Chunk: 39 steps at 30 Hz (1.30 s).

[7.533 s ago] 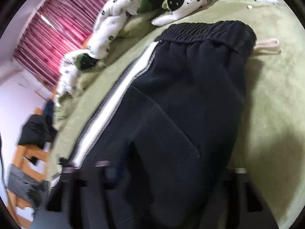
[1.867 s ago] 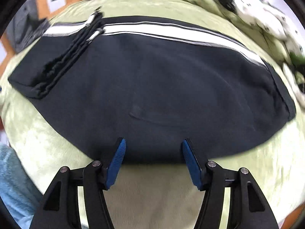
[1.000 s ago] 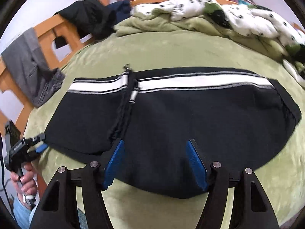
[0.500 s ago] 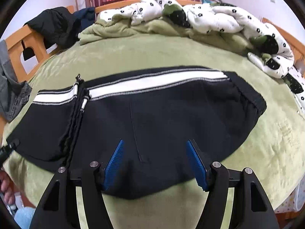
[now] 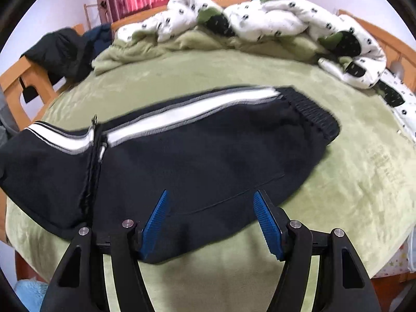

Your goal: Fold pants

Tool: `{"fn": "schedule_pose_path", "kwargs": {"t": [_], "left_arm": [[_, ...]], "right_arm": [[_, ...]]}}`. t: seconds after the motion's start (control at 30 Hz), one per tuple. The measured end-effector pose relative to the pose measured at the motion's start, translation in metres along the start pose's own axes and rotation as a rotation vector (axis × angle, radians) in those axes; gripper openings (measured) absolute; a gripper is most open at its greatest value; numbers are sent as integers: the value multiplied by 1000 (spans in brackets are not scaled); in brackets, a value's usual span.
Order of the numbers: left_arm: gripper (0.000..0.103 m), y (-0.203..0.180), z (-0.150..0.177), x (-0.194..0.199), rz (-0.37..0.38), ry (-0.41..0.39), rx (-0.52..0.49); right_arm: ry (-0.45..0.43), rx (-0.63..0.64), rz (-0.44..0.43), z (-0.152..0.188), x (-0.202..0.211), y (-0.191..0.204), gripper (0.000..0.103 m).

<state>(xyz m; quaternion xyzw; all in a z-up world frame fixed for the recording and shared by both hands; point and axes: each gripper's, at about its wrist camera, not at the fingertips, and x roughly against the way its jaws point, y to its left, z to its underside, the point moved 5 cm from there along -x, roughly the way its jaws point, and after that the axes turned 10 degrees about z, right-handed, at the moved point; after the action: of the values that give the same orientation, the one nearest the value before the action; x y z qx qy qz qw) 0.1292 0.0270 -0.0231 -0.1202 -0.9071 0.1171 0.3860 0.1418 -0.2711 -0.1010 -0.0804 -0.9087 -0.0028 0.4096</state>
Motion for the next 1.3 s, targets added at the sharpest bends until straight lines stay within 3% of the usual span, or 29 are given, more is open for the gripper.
{"fn": "schedule_pose_path", "kwargs": {"t": [0.13, 0.3, 0.5, 0.6, 0.8, 0.9, 0.97, 1.03, 1.1, 1.2, 1.3], "left_arm": [[16, -45, 21, -31, 41, 8, -80], [16, -75, 45, -70, 130, 53, -89], [16, -78, 68, -113, 225, 143, 3], [16, -80, 81, -123, 230, 177, -4], [20, -68, 74, -103, 268, 212, 27], [33, -54, 66, -80, 335, 186, 56], [67, -39, 61, -61, 338, 135, 84], [74, -23, 55, -39, 372, 48, 96], [74, -8, 52, -33, 321, 33, 100], [74, 23, 49, -32, 177, -11, 137], [74, 52, 53, -37, 73, -6, 197]], "right_arm": [[-86, -77, -16, -6, 22, -23, 67], [-81, -156, -35, -9, 19, -55, 67], [-33, -233, -55, -3, 7, -80, 67], [-28, -283, -47, -3, 6, -84, 67], [-33, -160, -48, -8, 2, -49, 67], [-44, -94, -62, -10, 2, -26, 67], [-42, -74, -85, -11, 1, -13, 67], [-35, -63, -116, -12, 0, -1, 67], [-10, -65, -175, -13, -4, 14, 67], [31, -72, -246, -13, -11, 31, 67], [52, -32, -248, -11, -20, 50, 67]]}}
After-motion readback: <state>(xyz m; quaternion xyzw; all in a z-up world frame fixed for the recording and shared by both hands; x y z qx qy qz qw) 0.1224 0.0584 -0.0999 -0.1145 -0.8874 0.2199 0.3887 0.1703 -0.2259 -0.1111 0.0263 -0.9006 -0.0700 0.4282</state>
